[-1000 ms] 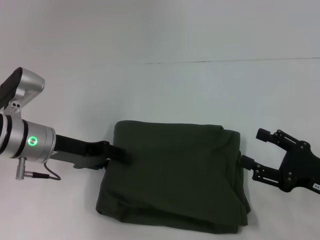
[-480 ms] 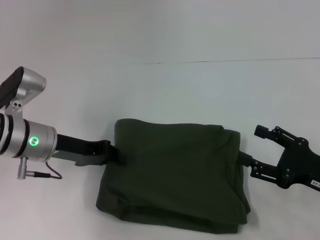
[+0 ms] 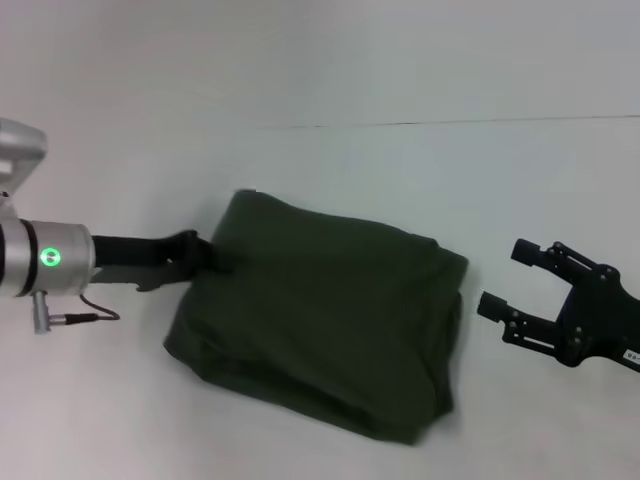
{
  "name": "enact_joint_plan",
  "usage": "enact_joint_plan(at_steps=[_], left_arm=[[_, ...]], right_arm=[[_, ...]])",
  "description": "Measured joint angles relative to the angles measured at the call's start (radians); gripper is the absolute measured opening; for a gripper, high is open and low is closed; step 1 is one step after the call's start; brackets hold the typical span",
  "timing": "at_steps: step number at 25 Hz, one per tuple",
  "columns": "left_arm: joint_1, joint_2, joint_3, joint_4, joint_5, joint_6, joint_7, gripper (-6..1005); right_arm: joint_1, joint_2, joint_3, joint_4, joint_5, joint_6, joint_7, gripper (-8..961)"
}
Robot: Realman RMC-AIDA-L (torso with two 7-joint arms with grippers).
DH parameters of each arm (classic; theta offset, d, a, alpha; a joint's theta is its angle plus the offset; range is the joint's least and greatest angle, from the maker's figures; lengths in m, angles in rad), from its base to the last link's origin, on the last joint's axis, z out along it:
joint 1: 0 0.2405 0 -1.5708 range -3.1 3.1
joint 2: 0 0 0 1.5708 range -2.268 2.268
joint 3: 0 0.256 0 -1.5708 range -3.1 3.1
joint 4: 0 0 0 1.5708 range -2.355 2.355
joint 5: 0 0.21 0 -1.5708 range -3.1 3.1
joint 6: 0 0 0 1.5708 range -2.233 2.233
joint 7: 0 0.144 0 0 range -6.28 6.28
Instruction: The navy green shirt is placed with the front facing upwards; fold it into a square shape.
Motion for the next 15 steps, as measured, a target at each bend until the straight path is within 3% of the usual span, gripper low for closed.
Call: enact_joint_plan(at_steps=[7, 15], left_arm=[[0.053, 0.008, -0.092, 0.018, -0.011, -0.043, 0.021, 124], [0.135, 0.005, -0.146, 0.041, -0.017, 0.104, 0.034, 118]], right_arm=[[0.015, 0.001, 0.001, 0.000, 0.000, 0.004, 0.000, 915], [0.032, 0.003, 0.016, 0.007, 0.000, 0.008, 0.000, 915]])
